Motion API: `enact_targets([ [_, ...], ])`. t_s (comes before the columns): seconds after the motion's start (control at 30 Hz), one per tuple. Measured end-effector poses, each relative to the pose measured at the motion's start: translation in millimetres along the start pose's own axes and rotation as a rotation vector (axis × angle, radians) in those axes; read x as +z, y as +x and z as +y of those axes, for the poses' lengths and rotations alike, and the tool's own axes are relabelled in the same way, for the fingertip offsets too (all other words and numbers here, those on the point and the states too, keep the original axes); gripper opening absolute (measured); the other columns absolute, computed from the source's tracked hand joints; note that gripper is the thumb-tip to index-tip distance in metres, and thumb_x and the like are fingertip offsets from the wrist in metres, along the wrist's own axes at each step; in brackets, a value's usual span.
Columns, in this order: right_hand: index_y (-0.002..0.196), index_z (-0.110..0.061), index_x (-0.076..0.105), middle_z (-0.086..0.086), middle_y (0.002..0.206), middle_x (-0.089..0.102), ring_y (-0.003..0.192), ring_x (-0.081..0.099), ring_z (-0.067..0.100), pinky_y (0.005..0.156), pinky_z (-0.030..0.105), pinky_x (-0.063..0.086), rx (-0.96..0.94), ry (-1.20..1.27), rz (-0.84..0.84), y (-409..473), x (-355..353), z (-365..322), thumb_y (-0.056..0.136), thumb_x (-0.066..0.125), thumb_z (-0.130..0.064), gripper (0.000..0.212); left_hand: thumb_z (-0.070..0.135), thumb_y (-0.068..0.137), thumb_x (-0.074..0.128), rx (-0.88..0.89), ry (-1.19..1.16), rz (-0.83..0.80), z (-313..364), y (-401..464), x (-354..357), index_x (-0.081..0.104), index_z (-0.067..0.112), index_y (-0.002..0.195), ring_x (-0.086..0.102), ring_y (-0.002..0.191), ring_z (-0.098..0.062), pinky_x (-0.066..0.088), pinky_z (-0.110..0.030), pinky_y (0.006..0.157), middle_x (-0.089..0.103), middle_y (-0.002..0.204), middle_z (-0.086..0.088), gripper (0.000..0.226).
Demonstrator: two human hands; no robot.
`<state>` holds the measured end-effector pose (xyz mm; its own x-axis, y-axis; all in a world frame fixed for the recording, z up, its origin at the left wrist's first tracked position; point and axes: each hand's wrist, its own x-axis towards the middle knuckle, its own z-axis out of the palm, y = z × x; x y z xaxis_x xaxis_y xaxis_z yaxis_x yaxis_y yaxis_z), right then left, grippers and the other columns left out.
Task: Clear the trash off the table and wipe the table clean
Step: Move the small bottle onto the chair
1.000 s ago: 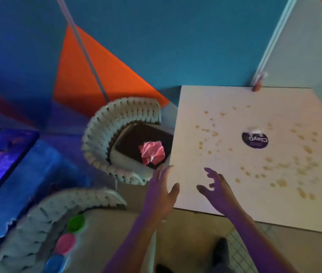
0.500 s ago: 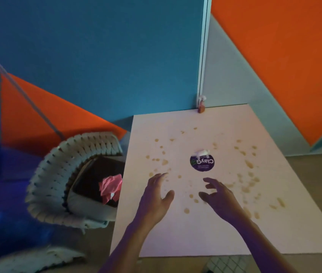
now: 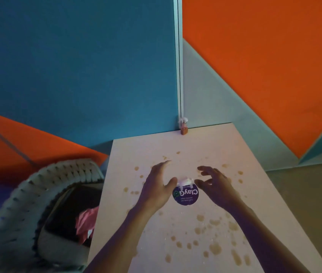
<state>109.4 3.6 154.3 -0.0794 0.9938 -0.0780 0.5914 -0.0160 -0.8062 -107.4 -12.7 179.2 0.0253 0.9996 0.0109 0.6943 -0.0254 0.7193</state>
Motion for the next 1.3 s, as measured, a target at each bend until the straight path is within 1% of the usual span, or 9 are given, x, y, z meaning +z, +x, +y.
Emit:
enact_targets([
  [0.17,0.132,-0.026,0.058,0.001,0.121,0.061,0.087,0.068,0.018,0.079,0.028,0.048,0.037,-0.015,0.053,60.3,-7.4,-7.0,0.089,0.072,-0.033,0.046,0.039,0.099,0.061,0.06,-0.026,0.001,10.8,72.6,4.8,0.038,0.037,0.149,0.046,0.137,-0.012,0.046,-0.032,0.106,0.038,0.156,0.01,0.055],
  [0.33,0.133,-0.025,0.057,0.002,0.122,0.06,0.089,0.067,0.019,0.078,0.026,0.043,0.06,-0.027,0.116,125.6,-18.5,-9.9,0.09,0.071,-0.032,0.046,0.039,0.099,0.061,0.113,-0.041,0.027,13.9,151.4,6.4,0.039,0.031,0.149,0.048,0.135,-0.014,0.048,-0.037,0.108,0.041,0.155,0.006,0.055],
  [0.47,0.134,-0.024,0.057,0.003,0.122,0.06,0.09,0.067,0.02,0.078,0.025,0.041,0.068,-0.043,0.14,168.5,-25.3,-4.5,0.09,0.07,-0.031,0.047,0.037,0.099,0.061,0.148,-0.046,0.039,16.4,193.9,12.1,0.038,0.03,0.148,0.05,0.132,-0.012,0.047,-0.032,0.105,0.041,0.153,0.007,0.055],
  [0.57,0.134,-0.023,0.056,0.004,0.124,0.06,0.09,0.067,0.021,0.08,0.025,0.041,0.083,-0.039,0.158,209.3,-28.2,0.6,0.089,0.071,-0.029,0.048,0.038,0.1,0.059,0.156,-0.039,0.061,16.9,234.3,16.9,0.038,0.028,0.149,0.049,0.13,-0.013,0.044,-0.023,0.097,0.042,0.151,0.004,0.054],
  [0.63,0.134,-0.022,0.056,0.005,0.125,0.06,0.09,0.066,0.022,0.08,0.025,0.04,0.084,-0.053,0.159,237.7,-30.3,6.6,0.088,0.071,-0.028,0.049,0.042,0.1,0.056,0.138,-0.052,0.073,17.3,260.9,22.0,0.038,0.026,0.15,0.047,0.131,-0.014,0.042,-0.022,0.095,0.041,0.15,0.002,0.055],
  [0.73,0.136,-0.02,0.055,0.007,0.126,0.06,0.091,0.065,0.023,0.081,0.025,0.039,0.081,-0.054,0.153,280.9,-31.3,14.5,0.087,0.072,-0.027,0.052,0.047,0.098,0.057,0.096,-0.039,0.083,11.7,299.8,32.6,0.032,0.025,0.153,0.043,0.138,-0.018,0.045,-0.03,0.103,0.037,0.155,0.002,0.064],
  [0.93,0.138,-0.015,0.052,0.014,0.131,0.059,0.11,0.061,0.029,0.092,0.028,0.042,0.094,-0.049,0.101,361.7,-18.5,39.0,0.087,0.071,-0.019,0.055,0.044,0.096,0.063,-0.005,0.036,0.064,-5.4,375.5,62.2,0.02,0.024,0.159,0.036,0.145,-0.024,0.043,-0.037,0.108,0.025,0.163,0.0,0.079],
  [1.1,0.142,-0.014,0.047,0.015,0.136,0.056,0.124,0.054,0.028,0.103,0.037,0.043,0.143,-0.081,0.043,419.4,-2.5,77.0,0.089,0.066,-0.014,0.057,0.048,0.094,0.065,-0.111,0.054,0.041,-33.9,426.4,109.4,0.019,0.024,0.158,0.043,0.139,-0.028,0.048,-0.037,0.101,0.028,0.16,-0.005,0.082],
  [1.3,0.143,-0.018,0.047,0.008,0.14,0.056,0.128,0.05,0.025,0.103,0.033,0.039,0.158,-0.118,-0.025,460.2,20.8,106.7,0.089,0.062,-0.014,0.056,0.058,0.093,0.06,-0.205,0.125,0.032,-62.8,448.8,146.4,0.023,0.022,0.156,0.054,0.127,-0.033,0.051,-0.04,0.092,0.042,0.147,-0.012,0.081],
])
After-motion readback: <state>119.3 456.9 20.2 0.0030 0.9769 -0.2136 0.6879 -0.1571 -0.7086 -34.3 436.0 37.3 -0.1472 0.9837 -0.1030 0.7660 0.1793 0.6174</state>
